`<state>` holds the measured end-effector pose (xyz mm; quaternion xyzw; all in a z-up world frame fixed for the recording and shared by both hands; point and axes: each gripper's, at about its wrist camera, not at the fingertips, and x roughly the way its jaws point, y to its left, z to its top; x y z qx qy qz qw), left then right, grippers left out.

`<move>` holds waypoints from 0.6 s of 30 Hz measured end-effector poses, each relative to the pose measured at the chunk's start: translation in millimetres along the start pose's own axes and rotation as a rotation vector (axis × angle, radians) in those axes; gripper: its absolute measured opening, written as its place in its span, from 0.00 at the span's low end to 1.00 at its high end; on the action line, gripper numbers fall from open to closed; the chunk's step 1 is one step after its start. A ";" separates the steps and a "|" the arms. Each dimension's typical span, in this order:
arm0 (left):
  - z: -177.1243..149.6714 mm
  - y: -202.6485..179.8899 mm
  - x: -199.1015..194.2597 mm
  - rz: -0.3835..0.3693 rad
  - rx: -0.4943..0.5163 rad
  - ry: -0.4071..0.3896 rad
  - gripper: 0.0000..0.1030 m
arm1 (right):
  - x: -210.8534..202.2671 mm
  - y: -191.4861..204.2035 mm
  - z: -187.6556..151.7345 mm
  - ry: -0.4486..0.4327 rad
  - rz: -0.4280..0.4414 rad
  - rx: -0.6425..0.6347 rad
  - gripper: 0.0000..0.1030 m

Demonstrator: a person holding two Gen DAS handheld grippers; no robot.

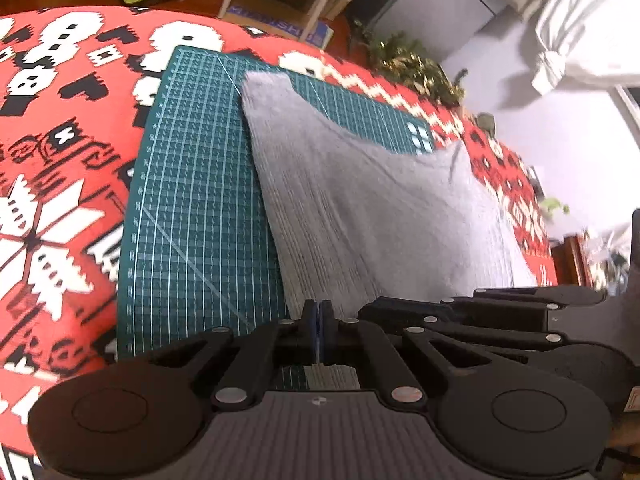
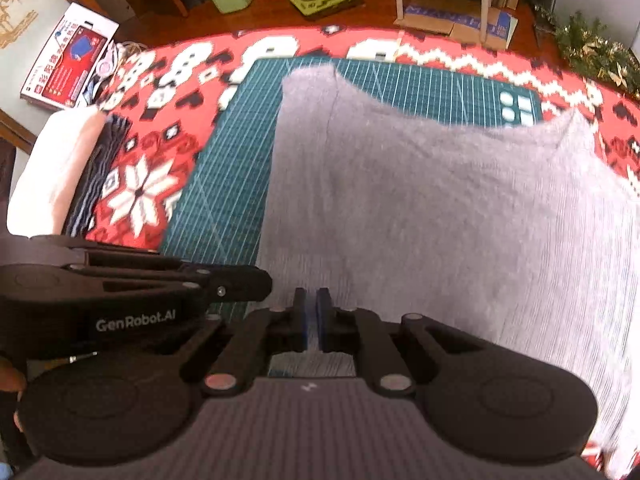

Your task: Fold clothes

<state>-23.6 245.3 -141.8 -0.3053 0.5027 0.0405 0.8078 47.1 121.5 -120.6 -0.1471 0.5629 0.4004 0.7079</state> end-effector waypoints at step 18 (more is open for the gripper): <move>-35.0 -6.3 -10.2 0.036 0.040 0.040 0.01 | -18.9 12.1 -26.1 -0.008 0.002 0.012 0.08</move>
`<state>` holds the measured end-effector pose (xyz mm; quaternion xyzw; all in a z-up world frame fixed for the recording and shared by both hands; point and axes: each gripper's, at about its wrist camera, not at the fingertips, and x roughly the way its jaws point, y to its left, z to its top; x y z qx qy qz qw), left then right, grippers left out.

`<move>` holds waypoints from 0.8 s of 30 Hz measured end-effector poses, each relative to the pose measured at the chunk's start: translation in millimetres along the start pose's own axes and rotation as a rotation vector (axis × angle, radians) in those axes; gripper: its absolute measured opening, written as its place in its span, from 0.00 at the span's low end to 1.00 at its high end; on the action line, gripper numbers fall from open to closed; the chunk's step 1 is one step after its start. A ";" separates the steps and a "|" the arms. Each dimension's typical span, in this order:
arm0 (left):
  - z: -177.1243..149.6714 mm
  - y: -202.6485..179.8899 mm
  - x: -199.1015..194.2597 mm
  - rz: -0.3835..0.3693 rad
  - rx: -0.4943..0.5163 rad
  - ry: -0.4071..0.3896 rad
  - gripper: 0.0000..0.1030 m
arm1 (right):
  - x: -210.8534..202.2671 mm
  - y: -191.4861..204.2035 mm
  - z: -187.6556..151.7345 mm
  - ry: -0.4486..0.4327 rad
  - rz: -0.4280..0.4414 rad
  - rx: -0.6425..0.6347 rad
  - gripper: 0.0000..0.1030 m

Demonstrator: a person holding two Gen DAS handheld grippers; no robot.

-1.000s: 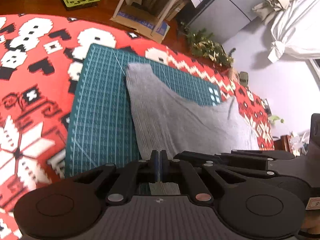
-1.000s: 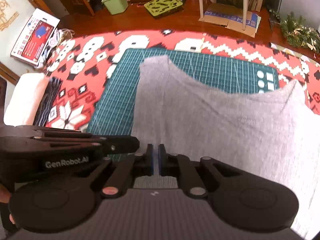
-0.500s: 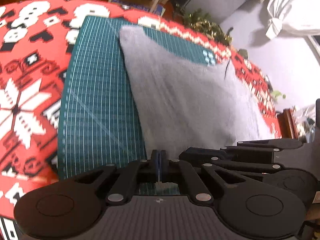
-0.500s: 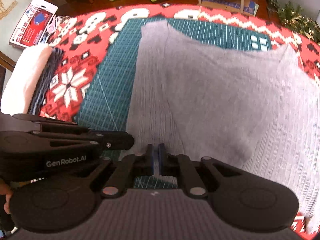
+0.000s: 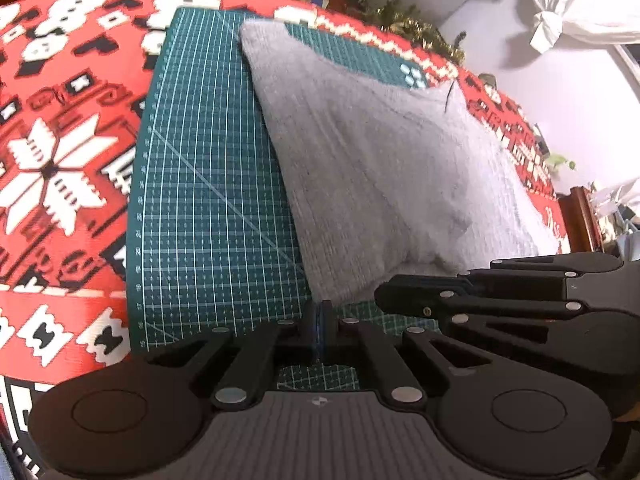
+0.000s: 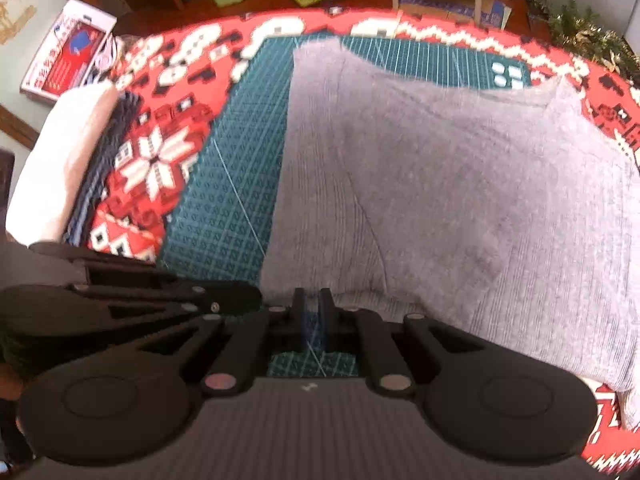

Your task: Fold clothes

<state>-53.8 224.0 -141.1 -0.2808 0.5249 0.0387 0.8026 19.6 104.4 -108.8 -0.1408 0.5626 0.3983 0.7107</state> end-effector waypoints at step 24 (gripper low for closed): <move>15.6 -58.3 -8.6 0.037 0.120 0.001 0.05 | -66.3 -86.2 -39.9 -0.051 -0.173 0.242 0.22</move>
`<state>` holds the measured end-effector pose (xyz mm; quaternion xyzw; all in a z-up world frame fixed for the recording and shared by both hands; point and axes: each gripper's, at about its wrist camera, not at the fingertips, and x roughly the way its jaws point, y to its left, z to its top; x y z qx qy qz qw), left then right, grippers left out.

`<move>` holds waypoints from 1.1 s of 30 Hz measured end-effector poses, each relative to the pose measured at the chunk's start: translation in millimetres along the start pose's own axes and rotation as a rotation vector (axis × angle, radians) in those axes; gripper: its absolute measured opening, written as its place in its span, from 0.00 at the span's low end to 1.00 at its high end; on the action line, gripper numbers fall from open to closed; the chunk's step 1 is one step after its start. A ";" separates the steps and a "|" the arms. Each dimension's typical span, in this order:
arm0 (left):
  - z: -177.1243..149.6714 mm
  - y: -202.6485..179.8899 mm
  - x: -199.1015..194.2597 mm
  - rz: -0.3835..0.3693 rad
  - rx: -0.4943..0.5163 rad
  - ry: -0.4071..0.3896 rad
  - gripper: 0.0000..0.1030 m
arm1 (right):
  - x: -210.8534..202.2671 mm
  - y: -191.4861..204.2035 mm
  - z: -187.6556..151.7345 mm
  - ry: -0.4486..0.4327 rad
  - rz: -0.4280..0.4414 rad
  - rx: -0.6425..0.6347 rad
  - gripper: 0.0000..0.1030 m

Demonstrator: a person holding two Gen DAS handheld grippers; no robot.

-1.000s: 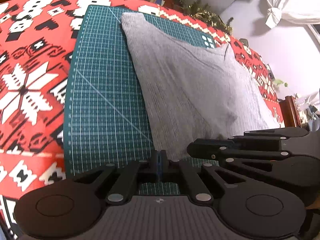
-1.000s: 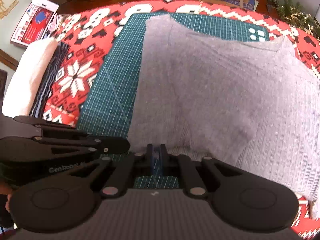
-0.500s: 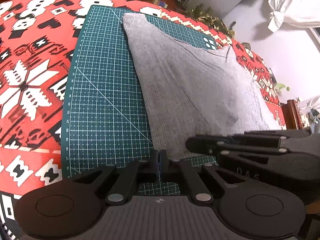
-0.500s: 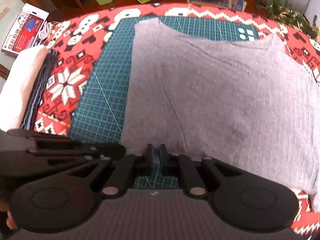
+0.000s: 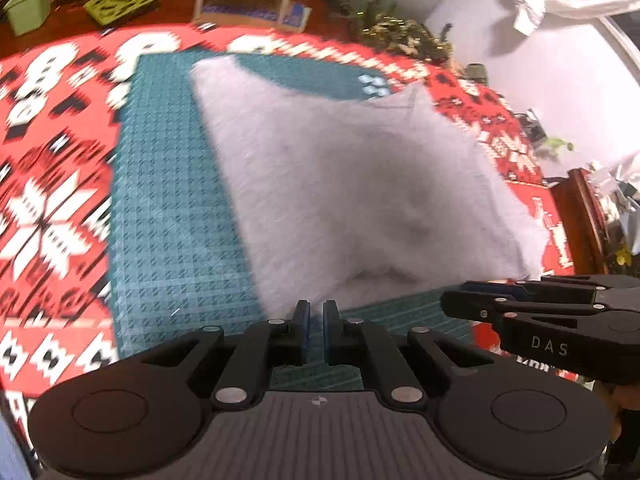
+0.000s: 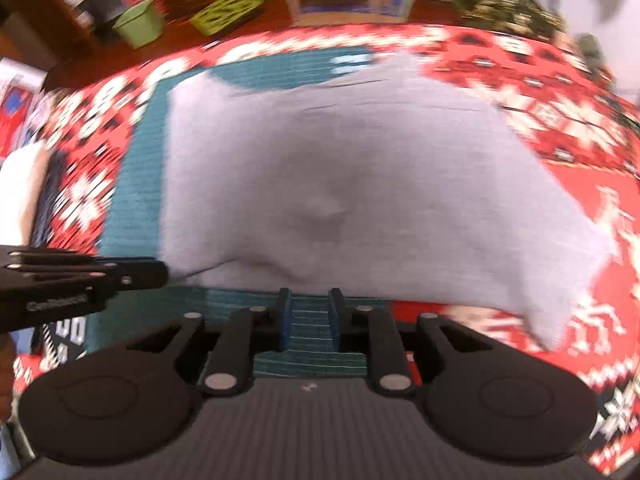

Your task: Fold clothes

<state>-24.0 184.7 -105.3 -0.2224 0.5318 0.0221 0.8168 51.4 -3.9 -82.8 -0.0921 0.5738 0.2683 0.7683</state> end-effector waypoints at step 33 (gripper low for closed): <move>39.0 -132.2 94.6 -0.061 0.217 0.094 0.05 | 20.3 -198.3 1.2 -0.109 -0.300 0.486 0.03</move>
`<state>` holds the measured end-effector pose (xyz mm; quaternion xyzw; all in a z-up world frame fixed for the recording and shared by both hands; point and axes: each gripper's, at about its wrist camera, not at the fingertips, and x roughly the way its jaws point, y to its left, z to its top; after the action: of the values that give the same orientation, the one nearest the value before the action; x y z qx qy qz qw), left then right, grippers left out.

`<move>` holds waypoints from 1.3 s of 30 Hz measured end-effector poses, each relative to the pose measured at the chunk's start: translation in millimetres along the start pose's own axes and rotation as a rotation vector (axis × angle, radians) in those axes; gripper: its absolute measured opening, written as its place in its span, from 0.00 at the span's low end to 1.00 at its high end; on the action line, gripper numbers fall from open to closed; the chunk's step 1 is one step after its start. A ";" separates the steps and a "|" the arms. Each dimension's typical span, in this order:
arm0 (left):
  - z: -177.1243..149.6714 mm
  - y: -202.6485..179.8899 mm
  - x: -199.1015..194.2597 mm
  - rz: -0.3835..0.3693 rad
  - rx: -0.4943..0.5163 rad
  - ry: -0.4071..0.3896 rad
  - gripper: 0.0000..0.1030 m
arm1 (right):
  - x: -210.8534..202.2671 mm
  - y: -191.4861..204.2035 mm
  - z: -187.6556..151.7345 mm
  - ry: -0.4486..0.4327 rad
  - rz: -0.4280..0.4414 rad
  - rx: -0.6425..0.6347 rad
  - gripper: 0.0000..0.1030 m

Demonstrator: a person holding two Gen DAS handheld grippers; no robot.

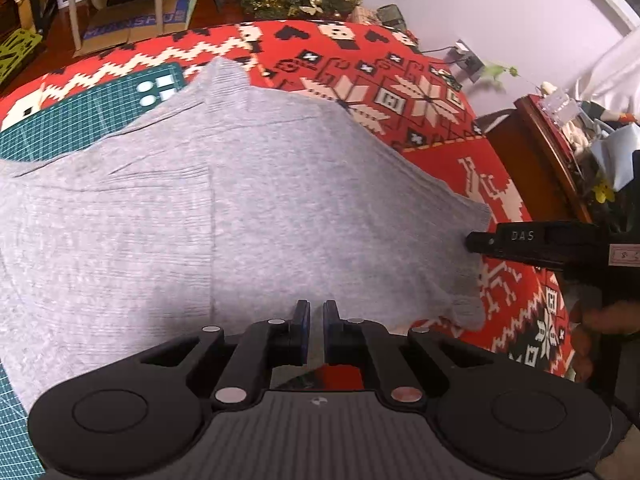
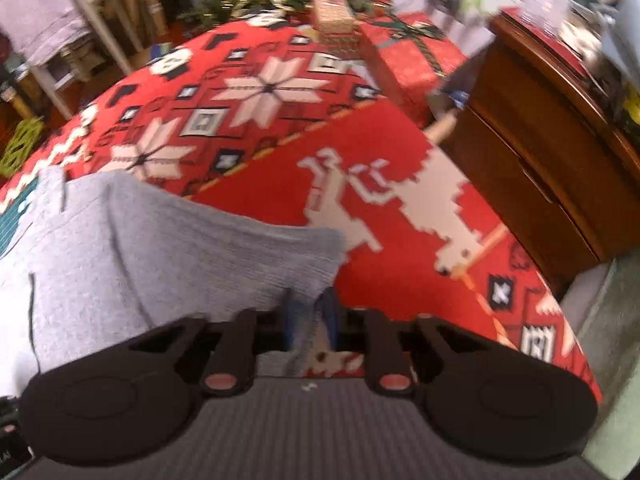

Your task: Fold clothes

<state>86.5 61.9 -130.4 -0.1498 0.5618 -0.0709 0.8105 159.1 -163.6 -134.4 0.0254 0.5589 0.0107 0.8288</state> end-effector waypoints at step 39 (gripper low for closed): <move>-96.3 180.3 -124.7 0.120 -0.392 -0.159 0.05 | -90.7 319.6 -41.2 -0.103 0.374 -0.492 0.03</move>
<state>-57.6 251.9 -108.8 -0.2758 0.5070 0.0999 0.8105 90.3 152.6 -48.5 -0.0731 0.4827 0.2967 0.8208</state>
